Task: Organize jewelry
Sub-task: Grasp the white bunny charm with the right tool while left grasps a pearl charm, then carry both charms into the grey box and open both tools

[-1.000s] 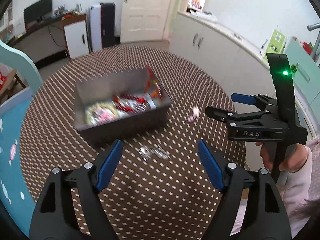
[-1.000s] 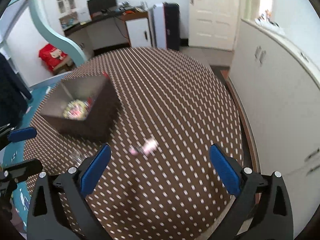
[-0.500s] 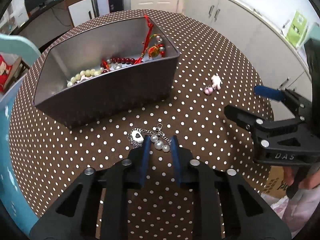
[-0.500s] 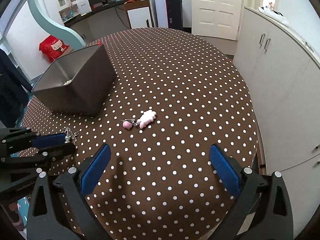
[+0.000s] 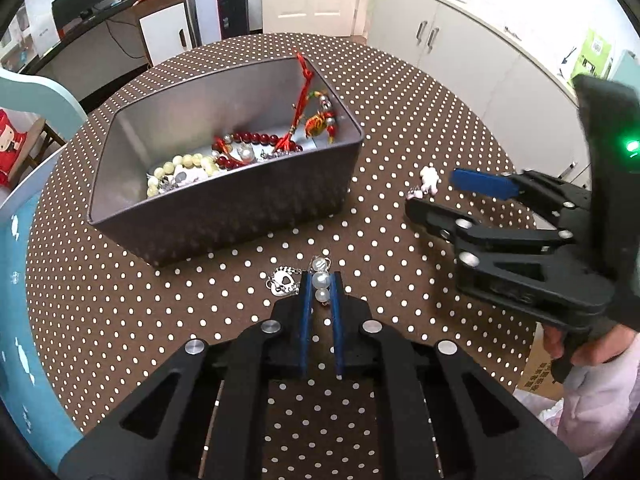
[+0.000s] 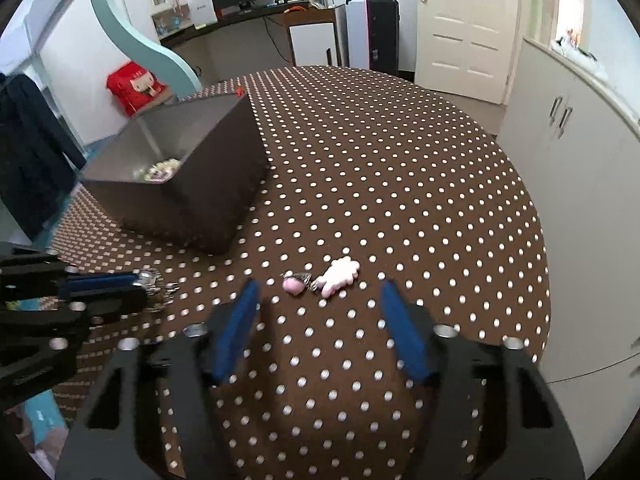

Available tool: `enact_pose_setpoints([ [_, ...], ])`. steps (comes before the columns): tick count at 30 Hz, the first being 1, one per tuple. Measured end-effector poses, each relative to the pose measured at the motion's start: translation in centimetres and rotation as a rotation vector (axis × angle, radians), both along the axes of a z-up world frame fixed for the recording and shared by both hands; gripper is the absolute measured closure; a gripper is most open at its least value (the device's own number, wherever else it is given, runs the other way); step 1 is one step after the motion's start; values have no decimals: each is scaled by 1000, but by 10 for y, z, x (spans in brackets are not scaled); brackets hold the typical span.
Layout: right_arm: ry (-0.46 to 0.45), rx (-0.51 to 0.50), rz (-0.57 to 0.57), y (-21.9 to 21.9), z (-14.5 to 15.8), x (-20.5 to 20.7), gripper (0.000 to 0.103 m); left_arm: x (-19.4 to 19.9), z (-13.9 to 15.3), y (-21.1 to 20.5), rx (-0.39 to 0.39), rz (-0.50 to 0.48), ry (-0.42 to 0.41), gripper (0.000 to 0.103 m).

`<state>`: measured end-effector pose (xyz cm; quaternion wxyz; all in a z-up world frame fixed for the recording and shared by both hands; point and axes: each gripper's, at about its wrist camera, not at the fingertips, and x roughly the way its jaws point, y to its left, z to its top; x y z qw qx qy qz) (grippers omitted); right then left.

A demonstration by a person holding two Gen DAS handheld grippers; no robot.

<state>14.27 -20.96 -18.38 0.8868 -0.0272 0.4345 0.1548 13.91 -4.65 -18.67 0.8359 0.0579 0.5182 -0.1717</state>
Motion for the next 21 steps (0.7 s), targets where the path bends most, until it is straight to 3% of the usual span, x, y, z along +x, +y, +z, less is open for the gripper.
enact_pose_setpoints([
  [1,-24,-39,2,5,-1,0,67,0,0,2,-6,2,-1,94],
  [3,-45,-75,10,11,-2,2,73,1,1,5,-10,9,-1,94],
  [13,-16,-66,6,7,-1,7,74,3,16,19,-49,31,-29,94],
  [21,-105,-59,10,14,43,-2,73,-10,47,32,-90,28,-107,94],
])
